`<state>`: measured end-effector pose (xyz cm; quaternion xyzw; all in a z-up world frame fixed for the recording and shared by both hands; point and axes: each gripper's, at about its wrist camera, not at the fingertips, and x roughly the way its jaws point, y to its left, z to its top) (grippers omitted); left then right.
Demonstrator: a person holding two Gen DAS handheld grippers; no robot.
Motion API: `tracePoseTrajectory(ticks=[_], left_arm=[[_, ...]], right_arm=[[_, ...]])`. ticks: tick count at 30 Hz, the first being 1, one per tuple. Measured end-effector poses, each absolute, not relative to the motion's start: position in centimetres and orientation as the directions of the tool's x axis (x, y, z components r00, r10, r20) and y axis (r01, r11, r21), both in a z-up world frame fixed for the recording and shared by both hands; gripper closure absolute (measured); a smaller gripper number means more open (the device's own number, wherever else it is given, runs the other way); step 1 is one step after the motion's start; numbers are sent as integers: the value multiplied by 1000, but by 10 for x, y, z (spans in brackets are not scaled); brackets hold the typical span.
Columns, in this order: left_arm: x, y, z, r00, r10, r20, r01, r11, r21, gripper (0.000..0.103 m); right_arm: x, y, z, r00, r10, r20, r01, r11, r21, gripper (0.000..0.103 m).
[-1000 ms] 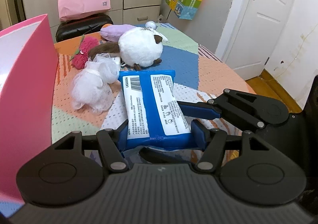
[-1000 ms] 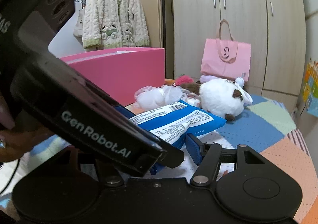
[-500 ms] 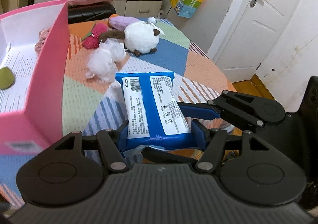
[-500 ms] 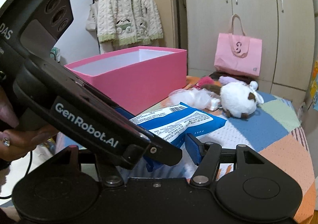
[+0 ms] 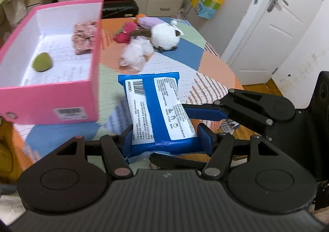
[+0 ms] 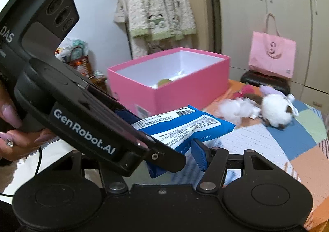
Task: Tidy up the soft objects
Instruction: 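Lift the blue wet-wipes pack with the left tool and carry it over the box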
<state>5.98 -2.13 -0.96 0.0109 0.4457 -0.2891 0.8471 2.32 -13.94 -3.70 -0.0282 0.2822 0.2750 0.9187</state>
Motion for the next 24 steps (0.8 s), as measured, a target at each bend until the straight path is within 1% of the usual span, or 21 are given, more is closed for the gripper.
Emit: tracePoseTrajectory(ticks=[11, 18, 20, 24], left_arm=[[54, 27, 29, 447, -449, -774, 432, 866, -253, 40], [67, 50, 51, 501, -474, -724, 446, 859, -253, 40], [76, 55, 52, 507, -490, -710, 460, 850, -257, 40], [99, 65, 50, 504, -512, -695, 467, 839, -279, 40]], right_arm=[[28, -97, 4, 614, 571, -545, -627, 772, 104, 37], [44, -81, 26, 637, 576, -513, -638, 767, 69, 36], [51, -77, 30, 644, 573, -507, -638, 768, 58, 34], [71, -70, 31, 657, 559, -506, -628, 777, 44, 34]])
